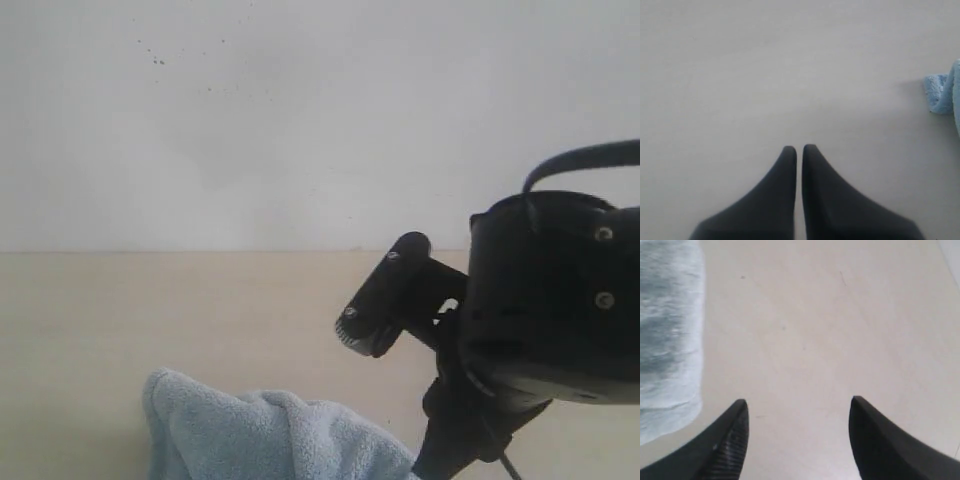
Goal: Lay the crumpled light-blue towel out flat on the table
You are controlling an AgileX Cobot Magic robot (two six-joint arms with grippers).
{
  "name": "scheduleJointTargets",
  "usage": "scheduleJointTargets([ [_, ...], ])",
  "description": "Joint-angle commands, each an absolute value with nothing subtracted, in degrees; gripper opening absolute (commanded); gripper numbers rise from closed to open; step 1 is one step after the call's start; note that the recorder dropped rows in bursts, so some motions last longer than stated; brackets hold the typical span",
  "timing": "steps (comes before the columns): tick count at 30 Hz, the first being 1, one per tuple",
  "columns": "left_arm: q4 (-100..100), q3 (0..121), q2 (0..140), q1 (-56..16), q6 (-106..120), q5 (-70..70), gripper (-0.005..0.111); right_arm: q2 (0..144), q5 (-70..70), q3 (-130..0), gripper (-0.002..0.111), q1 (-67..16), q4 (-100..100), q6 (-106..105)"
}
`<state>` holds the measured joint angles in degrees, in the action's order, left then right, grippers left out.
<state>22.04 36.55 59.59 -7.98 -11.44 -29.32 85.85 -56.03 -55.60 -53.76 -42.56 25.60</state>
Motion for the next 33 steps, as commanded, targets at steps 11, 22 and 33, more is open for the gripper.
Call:
scheduleJointTargets([
  [11,21.72,36.31,59.22,-7.68,-12.07,-29.33,0.004,86.79,-33.95,-44.45,0.03,-33.62,-7.47,-7.53],
  [22,19.98,36.31,59.22,-7.68,-12.07,-28.53,0.004,87.54,-34.25,-43.45,0.049,-33.62,-1.64,-18.56],
  [33,18.8,36.31,59.22,-7.68,-12.07,-28.54,0.004,88.58,-13.66,-36.49,0.049,-33.73,2.83,-18.45],
])
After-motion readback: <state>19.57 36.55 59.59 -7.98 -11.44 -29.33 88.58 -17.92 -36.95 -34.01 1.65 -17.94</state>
